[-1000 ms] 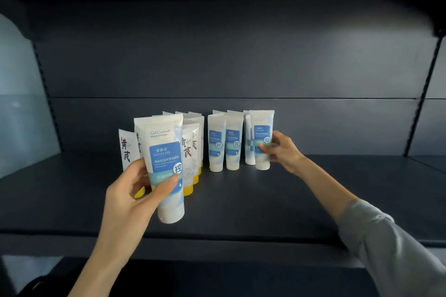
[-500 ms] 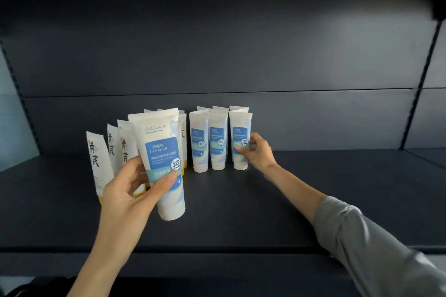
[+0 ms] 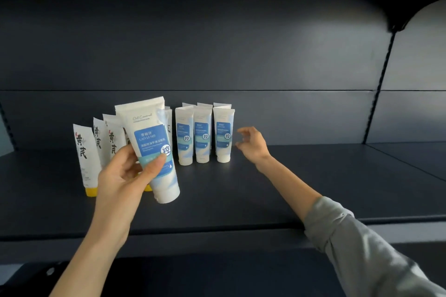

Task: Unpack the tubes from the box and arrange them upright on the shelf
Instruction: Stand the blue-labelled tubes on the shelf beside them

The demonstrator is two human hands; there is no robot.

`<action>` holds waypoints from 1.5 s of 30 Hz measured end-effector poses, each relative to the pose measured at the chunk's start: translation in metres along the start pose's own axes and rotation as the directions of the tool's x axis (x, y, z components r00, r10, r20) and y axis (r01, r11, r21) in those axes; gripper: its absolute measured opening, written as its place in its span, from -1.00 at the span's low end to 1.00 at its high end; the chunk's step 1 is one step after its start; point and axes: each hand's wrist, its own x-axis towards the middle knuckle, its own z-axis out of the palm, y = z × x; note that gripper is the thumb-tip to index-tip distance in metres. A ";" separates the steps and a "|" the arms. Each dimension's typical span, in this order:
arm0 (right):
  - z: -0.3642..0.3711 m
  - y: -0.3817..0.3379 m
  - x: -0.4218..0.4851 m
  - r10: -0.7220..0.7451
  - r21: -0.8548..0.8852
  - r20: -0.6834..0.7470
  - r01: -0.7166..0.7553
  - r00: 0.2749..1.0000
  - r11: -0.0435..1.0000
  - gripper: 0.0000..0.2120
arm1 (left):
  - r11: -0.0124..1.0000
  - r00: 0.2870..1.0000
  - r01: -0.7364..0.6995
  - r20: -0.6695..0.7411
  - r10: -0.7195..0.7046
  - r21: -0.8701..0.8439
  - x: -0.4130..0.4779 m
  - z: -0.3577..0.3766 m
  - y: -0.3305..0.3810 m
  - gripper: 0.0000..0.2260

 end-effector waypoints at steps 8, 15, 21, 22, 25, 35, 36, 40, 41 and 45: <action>-0.005 -0.057 -0.095 -0.225 0.036 0.349 0.227 0.910 0.973 -0.54 | 0.999 1.000 0.010 0.022 -0.009 -0.038 0.000 0.009 0.002 -0.75; 0.015 -0.070 -0.164 -0.343 0.150 0.379 0.309 0.860 0.939 -0.31 | 0.999 0.995 0.010 0.096 -0.004 -0.053 -0.009 0.011 0.002 -0.74; 0.027 -0.077 -0.188 -0.424 0.214 0.115 0.394 0.898 0.894 -0.40 | 0.993 0.986 0.004 0.169 0.016 -0.117 -0.019 0.008 0.002 -0.72; 0.029 -0.077 -0.191 -0.427 0.218 0.095 0.399 0.899 0.890 -0.40 | 0.993 0.985 0.001 0.172 0.020 -0.122 -0.021 0.007 0.002 -0.72; 0.034 -0.074 -0.199 -0.445 0.197 0.056 0.427 0.894 0.882 -0.38 | 0.992 0.986 -0.014 0.160 0.035 -0.128 -0.027 0.007 0.003 -0.72; 0.054 -0.069 -0.200 -0.468 0.166 0.073 0.452 0.881 0.876 -0.42 | 0.988 0.993 -0.046 0.114 0.030 0.145 -0.040 -0.013 -0.002 -0.66; 0.056 -0.069 -0.196 -0.470 0.172 0.083 0.452 0.879 0.875 -0.43 | 0.984 0.987 -0.043 0.158 0.015 0.173 -0.039 -0.019 -0.001 -0.67; 0.062 -0.071 -0.167 -0.383 0.272 0.098 0.346 0.918 0.898 -0.46 | 0.878 0.962 -0.100 0.272 -0.036 0.468 -0.037 -0.051 -0.002 -0.50; 0.063 -0.074 -0.156 -0.351 0.286 0.096 0.312 0.931 0.906 -0.46 | 0.830 0.958 -0.129 0.286 -0.038 0.543 -0.037 -0.060 -0.003 -0.44; 0.071 -0.077 -0.109 -0.236 0.305 0.082 0.201 0.968 0.931 -0.47 | 0.618 0.956 -0.182 0.284 -0.069 0.765 -0.043 -0.089 -0.010 -0.36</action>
